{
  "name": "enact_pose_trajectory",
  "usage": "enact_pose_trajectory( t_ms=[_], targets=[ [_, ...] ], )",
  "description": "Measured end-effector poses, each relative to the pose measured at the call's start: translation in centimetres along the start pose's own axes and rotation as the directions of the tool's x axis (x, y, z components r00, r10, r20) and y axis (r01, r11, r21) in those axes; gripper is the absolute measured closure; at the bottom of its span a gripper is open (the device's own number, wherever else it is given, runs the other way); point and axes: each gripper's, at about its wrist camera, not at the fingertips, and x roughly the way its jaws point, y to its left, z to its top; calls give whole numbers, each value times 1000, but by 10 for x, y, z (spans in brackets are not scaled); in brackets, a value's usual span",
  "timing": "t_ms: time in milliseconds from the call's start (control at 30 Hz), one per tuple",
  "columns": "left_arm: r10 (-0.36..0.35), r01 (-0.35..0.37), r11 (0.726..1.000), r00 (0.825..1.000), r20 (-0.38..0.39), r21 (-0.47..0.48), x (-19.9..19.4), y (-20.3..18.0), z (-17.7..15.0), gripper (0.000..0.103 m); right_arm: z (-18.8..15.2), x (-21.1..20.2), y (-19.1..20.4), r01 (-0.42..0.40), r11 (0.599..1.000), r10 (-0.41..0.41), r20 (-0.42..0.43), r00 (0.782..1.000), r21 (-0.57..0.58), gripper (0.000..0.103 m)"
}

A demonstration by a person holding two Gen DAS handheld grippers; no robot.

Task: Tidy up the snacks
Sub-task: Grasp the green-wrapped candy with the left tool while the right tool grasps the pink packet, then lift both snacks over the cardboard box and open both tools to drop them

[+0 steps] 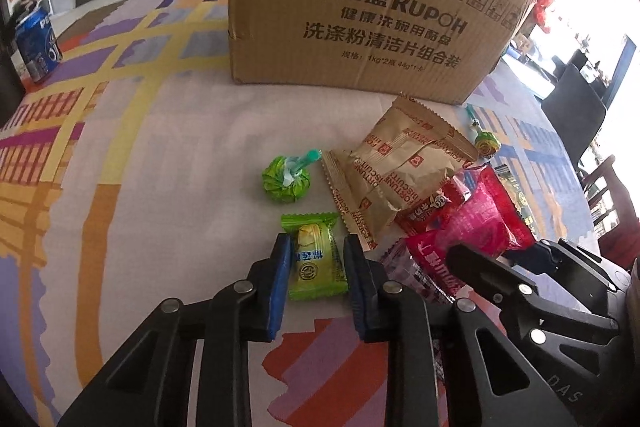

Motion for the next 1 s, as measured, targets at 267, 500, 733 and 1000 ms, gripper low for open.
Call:
enact_pose_trajectory(
  t_ms=[267, 500, 733, 1000],
  targets=[
    [-9, 9, 1000, 1000, -1, -7, -3, 2, -2, 82, 2, 4, 7, 6, 1000, -5, 7, 1000, -20, 71],
    [-22, 22, 1000, 999, 29, 3, -20, -4, -6, 83, 4, -11, 13, 7, 999, -4, 53, 999, -48, 79],
    [-52, 52, 999, 996, 78, 13, -45, -14, -6, 83, 3, -30, 11, -8, 999, 11, 92, 996, -37, 80],
    [-65, 60, 997, 985, 157, 39, -74, -23, 3, 83, 9, -57, 12, -4, 999, 11, 164, 986, -43, 80]
  ],
)
